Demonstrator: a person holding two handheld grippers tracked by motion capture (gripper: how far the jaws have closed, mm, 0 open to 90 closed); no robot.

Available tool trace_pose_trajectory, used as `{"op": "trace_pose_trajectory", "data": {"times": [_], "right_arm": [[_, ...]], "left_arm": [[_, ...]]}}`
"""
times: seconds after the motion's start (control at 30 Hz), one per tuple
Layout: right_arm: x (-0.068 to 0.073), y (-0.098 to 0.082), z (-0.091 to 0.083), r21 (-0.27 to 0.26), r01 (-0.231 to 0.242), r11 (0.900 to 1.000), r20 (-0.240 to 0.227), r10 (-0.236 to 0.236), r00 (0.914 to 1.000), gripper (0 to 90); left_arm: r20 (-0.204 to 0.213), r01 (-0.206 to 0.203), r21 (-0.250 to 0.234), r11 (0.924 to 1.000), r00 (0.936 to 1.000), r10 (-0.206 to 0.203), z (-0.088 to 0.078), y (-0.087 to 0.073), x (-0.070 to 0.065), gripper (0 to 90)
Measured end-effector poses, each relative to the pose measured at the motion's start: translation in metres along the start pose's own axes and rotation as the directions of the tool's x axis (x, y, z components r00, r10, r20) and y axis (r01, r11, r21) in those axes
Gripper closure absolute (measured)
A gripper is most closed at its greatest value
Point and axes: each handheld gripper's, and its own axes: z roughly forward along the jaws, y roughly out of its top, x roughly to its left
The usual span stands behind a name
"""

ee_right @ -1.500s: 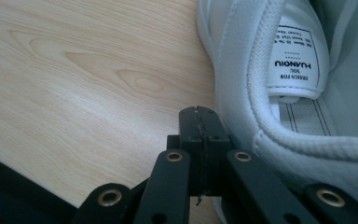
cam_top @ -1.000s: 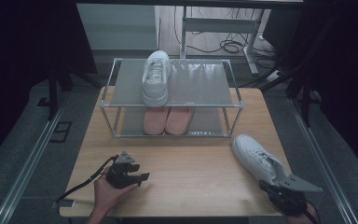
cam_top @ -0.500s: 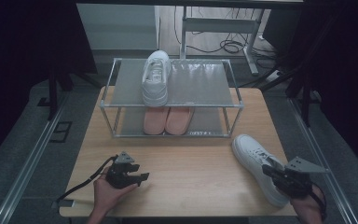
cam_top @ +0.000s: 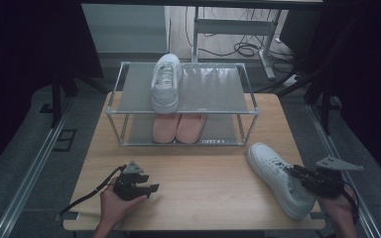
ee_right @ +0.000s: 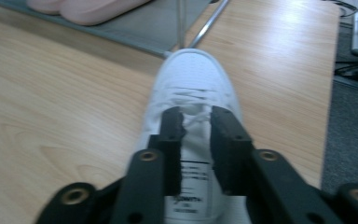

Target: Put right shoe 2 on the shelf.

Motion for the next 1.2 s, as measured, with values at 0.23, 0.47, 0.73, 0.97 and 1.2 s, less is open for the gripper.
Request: {"op": "trace_pose_trajectory", "data": {"times": [0.23,0.47,0.73,0.97,1.2], "right_arm": [[-0.019,-0.009,0.003,0.014,-0.017,1.000,0.015,0.017,0.9997,59.3],[-0.028,-0.016,0.010,0.021,-0.046,0.999,-0.021,0.046,0.9987,55.3],[-0.025,-0.018,0.029,0.112,-0.007,0.994,0.023,0.004,0.9997,54.9],[-0.025,-0.017,0.039,0.143,0.023,0.989,0.051,-0.031,0.9982,75.8],[-0.024,-0.018,0.037,0.105,-0.008,0.994,0.051,0.003,0.9987,80.8]], "left_arm": [[-0.002,-0.002,0.003,1.0000,1.0000,0.002,0.001,0.000,0.000,43.7],[-0.005,-0.005,0.007,1.0000,1.0000,0.005,0.002,0.000,0.000,43.8],[-0.005,-0.006,0.008,1.0000,1.0000,0.006,0.002,-0.001,0.000,43.8],[-0.003,-0.006,0.005,1.0000,1.0000,0.006,0.001,-0.001,0.000,43.8],[-0.006,-0.007,0.007,0.9999,1.0000,0.007,0.002,-0.001,0.000,43.8]]}}
